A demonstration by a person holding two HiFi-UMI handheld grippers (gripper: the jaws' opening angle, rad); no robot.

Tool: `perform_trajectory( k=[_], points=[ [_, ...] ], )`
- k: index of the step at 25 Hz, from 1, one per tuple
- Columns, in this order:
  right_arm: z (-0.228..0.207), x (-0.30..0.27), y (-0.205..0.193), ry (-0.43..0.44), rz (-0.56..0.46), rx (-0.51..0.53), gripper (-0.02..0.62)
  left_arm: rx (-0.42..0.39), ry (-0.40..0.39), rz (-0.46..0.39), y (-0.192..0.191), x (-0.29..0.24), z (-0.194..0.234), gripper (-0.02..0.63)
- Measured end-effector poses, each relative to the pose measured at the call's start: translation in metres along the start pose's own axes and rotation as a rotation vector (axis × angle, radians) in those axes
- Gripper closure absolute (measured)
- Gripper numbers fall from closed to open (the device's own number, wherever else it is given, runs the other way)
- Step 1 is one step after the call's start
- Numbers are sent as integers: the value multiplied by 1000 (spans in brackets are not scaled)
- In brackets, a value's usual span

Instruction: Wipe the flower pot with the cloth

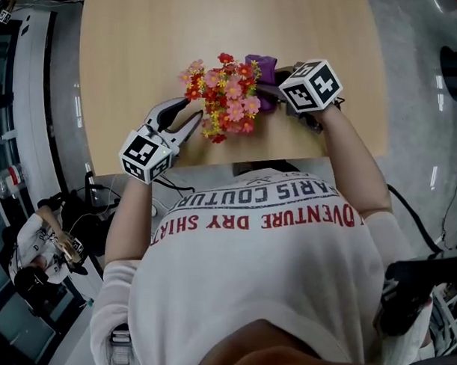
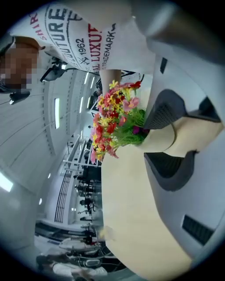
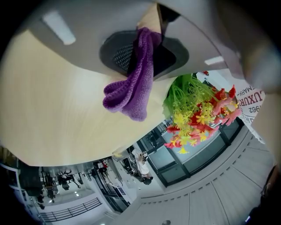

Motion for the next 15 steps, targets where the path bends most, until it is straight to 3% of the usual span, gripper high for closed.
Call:
perform_trajectory(
  k=[4, 9, 15],
  points=[
    [6, 7, -4, -26, -23, -8, 527, 148, 129, -78, -14, -2, -34, 454],
    [4, 8, -4, -53, -38, -13, 528, 330, 282, -166, -20, -16, -40, 454],
    [7, 4, -5, -68, -52, -15, 528, 328, 369, -166, -19, -21, -37, 454]
  ],
)
Point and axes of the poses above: the fingertips, and each gripper's own axes: x backward along the fingers, z to its left, y out of its top, the point moved 6 cm from there along x, backward along the fingers, and after that the axes turned 7 degrees about -z, right-handed, at the moved point
